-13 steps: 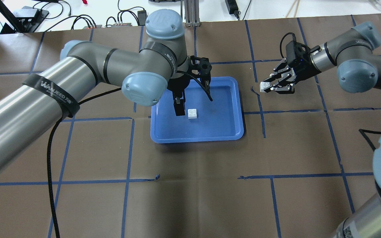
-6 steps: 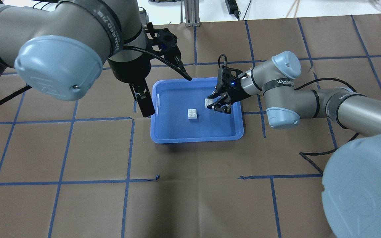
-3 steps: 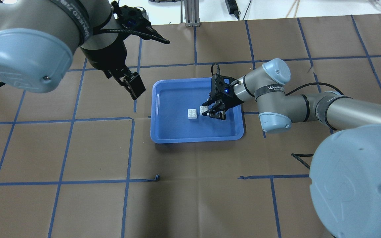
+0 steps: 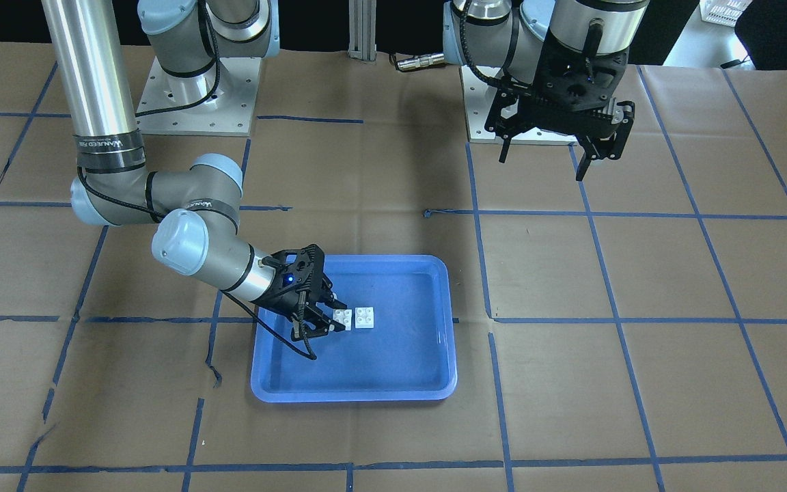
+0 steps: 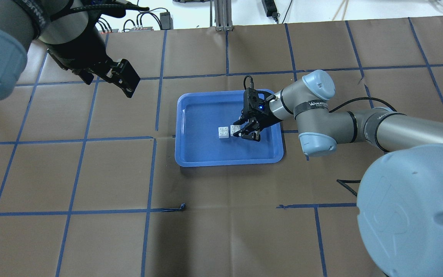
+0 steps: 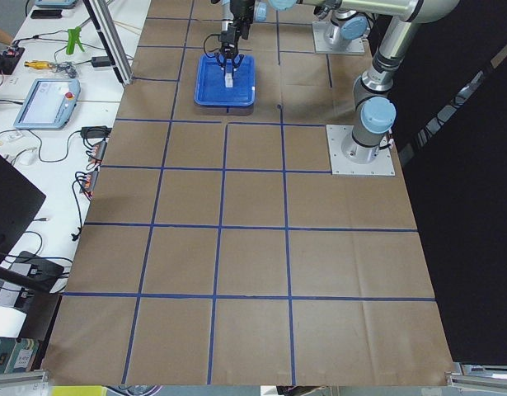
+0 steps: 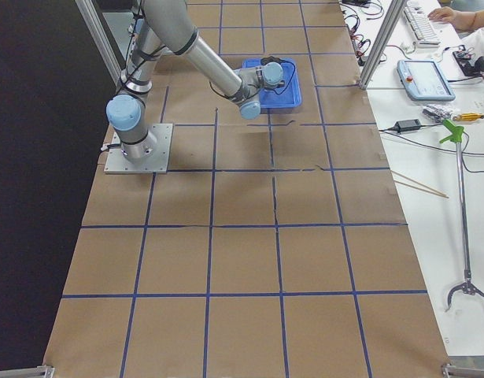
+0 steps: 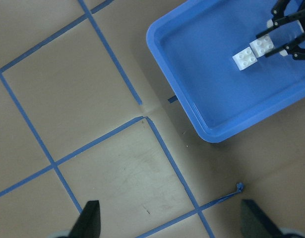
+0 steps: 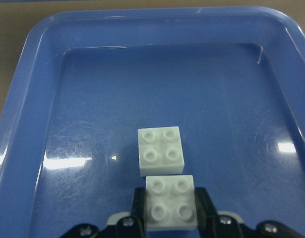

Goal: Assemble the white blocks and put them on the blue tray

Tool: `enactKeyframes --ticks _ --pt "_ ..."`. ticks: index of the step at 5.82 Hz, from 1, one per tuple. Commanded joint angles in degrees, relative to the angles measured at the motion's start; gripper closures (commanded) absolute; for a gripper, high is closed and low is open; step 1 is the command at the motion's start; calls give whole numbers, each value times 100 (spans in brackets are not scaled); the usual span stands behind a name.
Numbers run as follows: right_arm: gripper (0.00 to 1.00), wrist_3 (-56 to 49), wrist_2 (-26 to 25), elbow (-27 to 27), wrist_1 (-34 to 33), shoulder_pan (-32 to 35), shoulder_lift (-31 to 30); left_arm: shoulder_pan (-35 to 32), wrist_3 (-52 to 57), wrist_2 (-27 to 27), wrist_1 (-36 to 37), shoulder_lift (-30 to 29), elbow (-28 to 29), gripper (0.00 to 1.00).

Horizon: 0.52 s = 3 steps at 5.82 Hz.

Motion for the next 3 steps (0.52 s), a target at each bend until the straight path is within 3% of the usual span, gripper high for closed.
enactKeyframes --ticks 1,3 --pt "77 92 6 1 -6 47 1 34 -1337 4 5 107 -71 1" --pt "77 92 6 1 2 47 10 52 -1394 -31 -47 125 -98 1"
